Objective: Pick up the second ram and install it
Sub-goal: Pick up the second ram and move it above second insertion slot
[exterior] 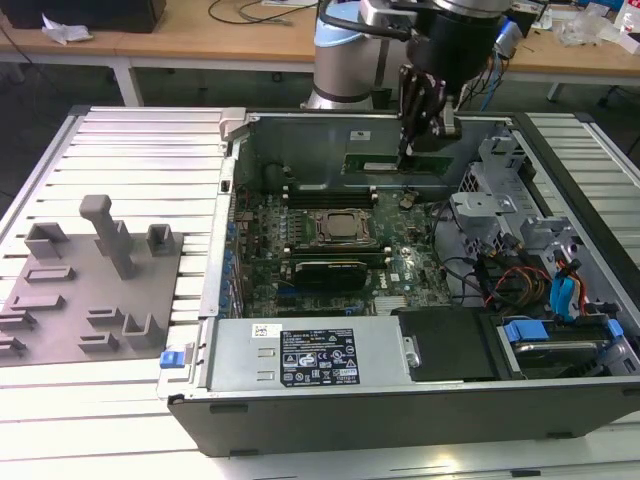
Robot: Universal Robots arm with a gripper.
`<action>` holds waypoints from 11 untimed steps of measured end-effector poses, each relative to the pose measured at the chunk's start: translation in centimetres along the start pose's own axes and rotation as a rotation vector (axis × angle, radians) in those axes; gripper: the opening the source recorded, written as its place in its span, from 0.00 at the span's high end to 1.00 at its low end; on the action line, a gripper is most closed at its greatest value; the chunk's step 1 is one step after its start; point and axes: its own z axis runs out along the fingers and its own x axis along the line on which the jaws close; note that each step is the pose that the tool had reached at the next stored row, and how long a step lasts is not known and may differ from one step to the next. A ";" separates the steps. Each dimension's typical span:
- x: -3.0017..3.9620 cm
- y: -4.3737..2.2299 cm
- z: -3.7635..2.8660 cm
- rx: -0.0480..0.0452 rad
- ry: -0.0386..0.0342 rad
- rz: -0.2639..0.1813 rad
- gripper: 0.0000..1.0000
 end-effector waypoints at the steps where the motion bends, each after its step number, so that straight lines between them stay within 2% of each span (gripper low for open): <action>1: -0.05 -0.46 0.12 -0.0008 -0.0001 0.000 0.86; 5: -0.16 -1.78 0.73 -0.0038 -0.0004 0.000 0.86; 6: -0.20 -2.16 1.08 -0.0050 -0.0004 0.000 0.86; 7: -0.21 -2.22 1.48 -0.0052 -0.0006 0.000 0.86; 8: -0.23 -1.89 1.72 -0.0051 -0.0012 0.000 0.86; 9: -0.30 -0.94 1.97 -0.0051 -0.0014 0.000 0.86; 10: -0.33 -0.48 2.08 -0.0051 -0.0014 0.000 0.86; 11: -0.38 0.29 2.27 -0.0052 -0.0013 0.000 0.86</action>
